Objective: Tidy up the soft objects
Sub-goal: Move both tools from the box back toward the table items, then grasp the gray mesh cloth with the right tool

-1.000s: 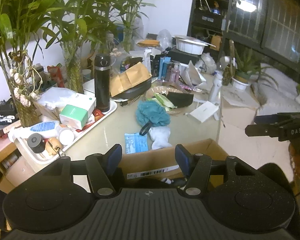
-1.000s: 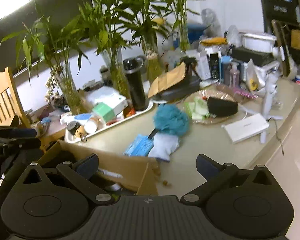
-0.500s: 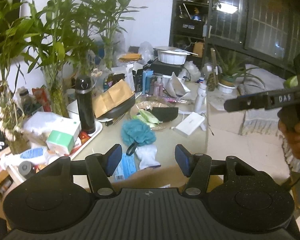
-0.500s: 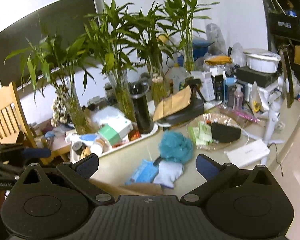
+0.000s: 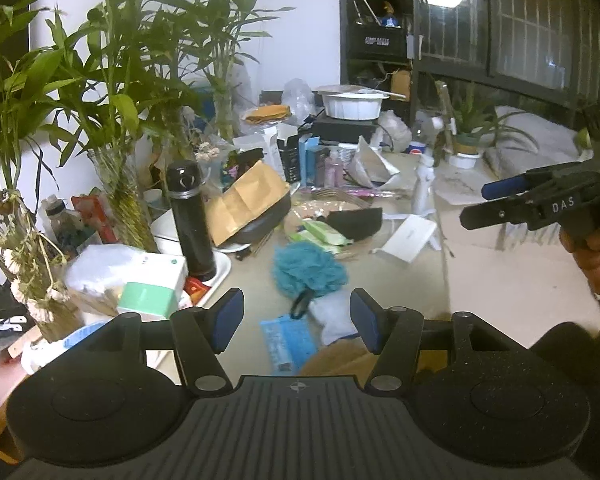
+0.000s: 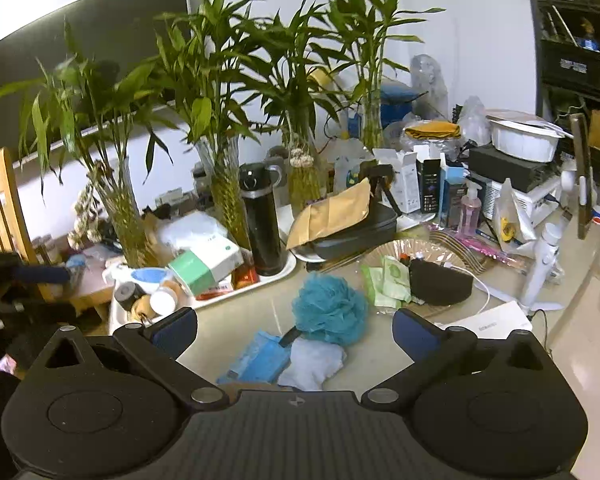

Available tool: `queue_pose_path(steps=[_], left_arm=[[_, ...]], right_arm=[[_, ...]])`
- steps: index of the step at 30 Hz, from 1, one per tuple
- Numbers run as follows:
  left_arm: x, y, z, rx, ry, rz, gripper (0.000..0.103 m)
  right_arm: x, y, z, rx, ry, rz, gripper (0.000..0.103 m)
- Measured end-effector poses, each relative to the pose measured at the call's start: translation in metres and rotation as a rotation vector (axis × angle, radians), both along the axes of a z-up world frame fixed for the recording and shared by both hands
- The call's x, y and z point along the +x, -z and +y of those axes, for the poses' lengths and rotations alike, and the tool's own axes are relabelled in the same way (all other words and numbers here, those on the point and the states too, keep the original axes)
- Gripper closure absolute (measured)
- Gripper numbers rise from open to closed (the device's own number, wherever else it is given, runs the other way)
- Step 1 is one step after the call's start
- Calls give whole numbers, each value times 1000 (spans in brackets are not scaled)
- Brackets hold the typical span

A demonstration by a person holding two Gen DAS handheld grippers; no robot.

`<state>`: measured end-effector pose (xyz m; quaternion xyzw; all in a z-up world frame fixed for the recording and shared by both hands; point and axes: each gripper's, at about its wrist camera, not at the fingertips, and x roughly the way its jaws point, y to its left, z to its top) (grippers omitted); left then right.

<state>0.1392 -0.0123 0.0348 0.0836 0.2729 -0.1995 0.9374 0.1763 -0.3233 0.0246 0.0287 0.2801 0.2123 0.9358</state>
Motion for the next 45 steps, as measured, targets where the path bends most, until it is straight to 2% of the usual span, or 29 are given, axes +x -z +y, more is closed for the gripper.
queue_pose_path(steps=[9, 16, 21, 30, 35, 36, 40, 45], left_arm=[[26, 22, 18, 3, -4, 44, 45], [42, 30, 25, -16, -15, 72, 45], [57, 30, 30, -4, 16, 68, 45], [92, 43, 33, 54, 59, 107, 45], [115, 57, 37, 36, 71, 157, 45], [120, 59, 39, 29, 70, 167, 44], [136, 69, 43, 12, 47, 181, 26], [153, 80, 41, 29, 49, 200, 25]], right_arm=[[30, 39, 11, -7, -19, 53, 0], [52, 67, 15, 61, -52, 139, 0], [68, 82, 19, 29, -89, 184, 0], [99, 115, 17, 1, -81, 242, 0], [113, 134, 18, 19, -72, 269, 0], [117, 139, 19, 23, -70, 275, 0], [125, 155, 25, 26, -65, 291, 0], [137, 174, 31, 25, -62, 307, 0]])
